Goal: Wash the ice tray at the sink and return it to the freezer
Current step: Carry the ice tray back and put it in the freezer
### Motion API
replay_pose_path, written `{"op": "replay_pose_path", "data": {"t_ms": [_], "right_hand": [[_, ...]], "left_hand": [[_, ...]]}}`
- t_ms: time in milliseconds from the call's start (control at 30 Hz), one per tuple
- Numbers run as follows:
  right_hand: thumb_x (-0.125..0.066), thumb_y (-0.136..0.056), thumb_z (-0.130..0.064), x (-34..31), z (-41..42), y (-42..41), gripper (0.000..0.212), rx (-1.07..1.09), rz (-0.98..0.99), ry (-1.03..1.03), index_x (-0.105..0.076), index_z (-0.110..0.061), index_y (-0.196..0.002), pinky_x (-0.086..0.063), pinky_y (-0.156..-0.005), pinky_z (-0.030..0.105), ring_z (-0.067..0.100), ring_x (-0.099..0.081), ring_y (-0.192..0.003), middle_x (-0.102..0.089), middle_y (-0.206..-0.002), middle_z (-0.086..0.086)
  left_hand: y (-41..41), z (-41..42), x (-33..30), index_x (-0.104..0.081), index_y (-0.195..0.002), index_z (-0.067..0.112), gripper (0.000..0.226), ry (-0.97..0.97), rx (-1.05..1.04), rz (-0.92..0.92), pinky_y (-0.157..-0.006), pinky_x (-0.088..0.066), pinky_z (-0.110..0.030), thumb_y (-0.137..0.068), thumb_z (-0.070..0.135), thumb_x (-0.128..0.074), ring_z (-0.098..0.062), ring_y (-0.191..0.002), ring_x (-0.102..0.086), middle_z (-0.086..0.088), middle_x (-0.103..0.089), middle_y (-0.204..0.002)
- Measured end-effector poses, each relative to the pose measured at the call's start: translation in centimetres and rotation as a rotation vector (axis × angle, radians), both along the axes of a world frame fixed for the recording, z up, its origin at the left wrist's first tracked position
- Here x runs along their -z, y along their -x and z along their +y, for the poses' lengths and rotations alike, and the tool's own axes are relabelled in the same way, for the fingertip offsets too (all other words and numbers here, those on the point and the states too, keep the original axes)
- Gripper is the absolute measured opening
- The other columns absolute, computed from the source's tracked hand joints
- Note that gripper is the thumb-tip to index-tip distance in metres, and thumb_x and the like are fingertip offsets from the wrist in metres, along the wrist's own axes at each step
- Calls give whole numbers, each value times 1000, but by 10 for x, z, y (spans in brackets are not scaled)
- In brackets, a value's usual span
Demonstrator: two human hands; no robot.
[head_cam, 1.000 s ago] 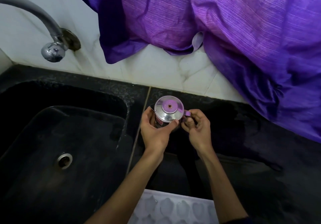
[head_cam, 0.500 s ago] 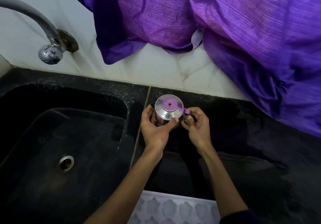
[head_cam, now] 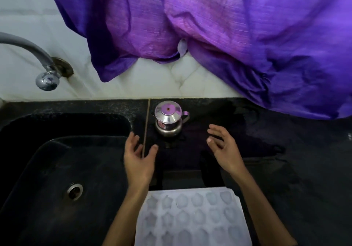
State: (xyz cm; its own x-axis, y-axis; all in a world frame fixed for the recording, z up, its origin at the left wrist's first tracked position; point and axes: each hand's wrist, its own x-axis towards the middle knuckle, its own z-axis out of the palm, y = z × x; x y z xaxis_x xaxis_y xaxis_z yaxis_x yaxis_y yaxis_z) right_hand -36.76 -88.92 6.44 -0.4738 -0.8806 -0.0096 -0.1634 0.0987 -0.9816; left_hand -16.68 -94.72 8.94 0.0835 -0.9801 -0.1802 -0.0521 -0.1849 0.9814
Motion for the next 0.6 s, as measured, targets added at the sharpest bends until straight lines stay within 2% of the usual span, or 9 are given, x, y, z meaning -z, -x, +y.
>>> {"op": "replay_pose_path", "data": {"t_ms": [100, 200, 267, 333, 400, 500, 600], "right_hand": [[-54, -92, -1, -2, 52, 3, 33, 47, 16, -42, -52, -20, -118, -48, -82, 8, 5, -58, -104, -59, -113, -3], [-55, -92, -2, 1, 99, 2, 31, 77, 18, -133, -51, -21, -116, -51, -74, 12, 6, -58, -99, -57, -113, -2], [-56, -91, -3, 8, 124, -2, 33, 90, 22, -204, -51, -21, -117, -49, -70, 13, 5, -57, -95, -56, -113, 1], [-57, -90, -4, 16, 142, -7, 36, 91, 40, -287, -50, -17, -123, -44, -75, 15, 3, -56, -92, -56, -116, 5], [-55, -92, -5, 23, 156, -13, 39, 97, 46, -349, -48, -15, -129, -43, -82, 22, 8, -56, -95, -57, -118, 6], [-50, -94, -6, 27, 169, -21, 39, 107, 48, -380, -47, -14, -132, -43, -84, 24, 14, -58, -99, -62, -112, 2], [-48, -94, -3, 25, 176, -27, 37, 104, 42, -393, -49, -12, -130, -44, -82, 24, 16, -58, -98, -62, -105, 1]], "left_hand": [[-35, 29, 2, -34, -145, 17, 70, -29, 56, -64, -90, -42, -31, -84, 2, -65, -23, -123, -51, -5, -45, -143], [-64, 55, 8, -39, -142, 16, 63, -55, 101, -140, -91, -45, -37, -86, 3, -64, -23, -117, -54, -6, -48, -141], [-77, 71, 14, -44, -138, 14, 57, -90, 143, -172, -89, -44, -35, -86, 3, -64, -19, -109, -55, -8, -52, -137], [-86, 86, 20, -49, -134, 11, 51, -117, 199, -201, -87, -40, -31, -86, 1, -62, -17, -105, -54, -10, -55, -134], [-92, 100, 23, -51, -132, 7, 47, -138, 255, -223, -86, -40, -27, -87, -2, -60, -17, -105, -53, -11, -56, -132], [-98, 113, 28, -50, -131, 0, 43, -155, 305, -237, -74, -42, -20, -89, -5, -54, -16, -102, -53, -11, -56, -127], [-103, 117, 36, -48, -132, -1, 43, -193, 293, -238, -89, -46, -34, -90, -7, -52, -22, -107, -54, -12, -56, -125]]}}
